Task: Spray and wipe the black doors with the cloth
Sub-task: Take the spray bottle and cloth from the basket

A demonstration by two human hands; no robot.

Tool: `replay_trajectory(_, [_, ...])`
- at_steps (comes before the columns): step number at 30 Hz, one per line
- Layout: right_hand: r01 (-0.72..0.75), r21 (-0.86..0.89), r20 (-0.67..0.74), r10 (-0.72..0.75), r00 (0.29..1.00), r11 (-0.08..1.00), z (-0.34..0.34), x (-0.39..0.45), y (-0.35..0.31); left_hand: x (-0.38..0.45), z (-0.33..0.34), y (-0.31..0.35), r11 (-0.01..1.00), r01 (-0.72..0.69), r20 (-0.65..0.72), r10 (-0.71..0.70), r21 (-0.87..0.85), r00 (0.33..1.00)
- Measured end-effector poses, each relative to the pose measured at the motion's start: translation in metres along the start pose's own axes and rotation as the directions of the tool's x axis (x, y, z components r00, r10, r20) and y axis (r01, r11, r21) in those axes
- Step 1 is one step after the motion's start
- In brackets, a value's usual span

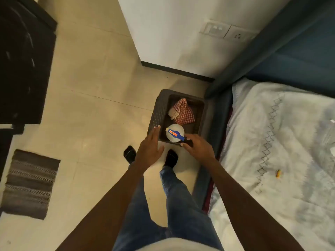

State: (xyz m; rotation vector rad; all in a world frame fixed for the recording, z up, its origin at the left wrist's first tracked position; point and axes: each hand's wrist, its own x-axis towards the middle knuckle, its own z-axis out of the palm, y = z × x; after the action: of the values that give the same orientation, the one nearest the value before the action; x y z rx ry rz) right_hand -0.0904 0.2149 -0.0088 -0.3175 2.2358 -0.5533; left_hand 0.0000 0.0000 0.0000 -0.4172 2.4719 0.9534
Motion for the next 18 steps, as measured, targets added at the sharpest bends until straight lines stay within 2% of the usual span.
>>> replay_trajectory(3, [0.040,-0.042,-0.084,-0.043,0.996,0.998,0.003,0.007,-0.006,-0.009,0.012,0.001,0.998,0.056,-0.052,-0.058,-0.032,0.997])
replay_trajectory(6, [0.071,-0.152,-0.115,-0.089,0.989,0.986,0.006,0.010,-0.018,-0.021,0.012,0.003,0.987,0.133,-0.061,-0.139,-0.093,0.988])
replay_trajectory(11, [0.142,-0.327,-0.121,-0.191,0.974,0.934,0.012,0.013,-0.027,-0.035,-0.002,0.004,0.976,0.157,-0.107,-0.174,-0.150,0.979])
replay_trajectory(14, [0.134,-0.279,-0.198,-0.193,0.961,0.951,0.012,0.011,-0.033,-0.037,-0.006,0.000,0.970,0.157,-0.099,-0.177,-0.184,0.979])
replay_trajectory(18, [0.125,-0.056,-0.325,-0.136,0.936,0.991,-0.002,0.002,-0.049,-0.031,-0.009,0.003,0.957,0.116,-0.073,-0.140,-0.267,0.987])
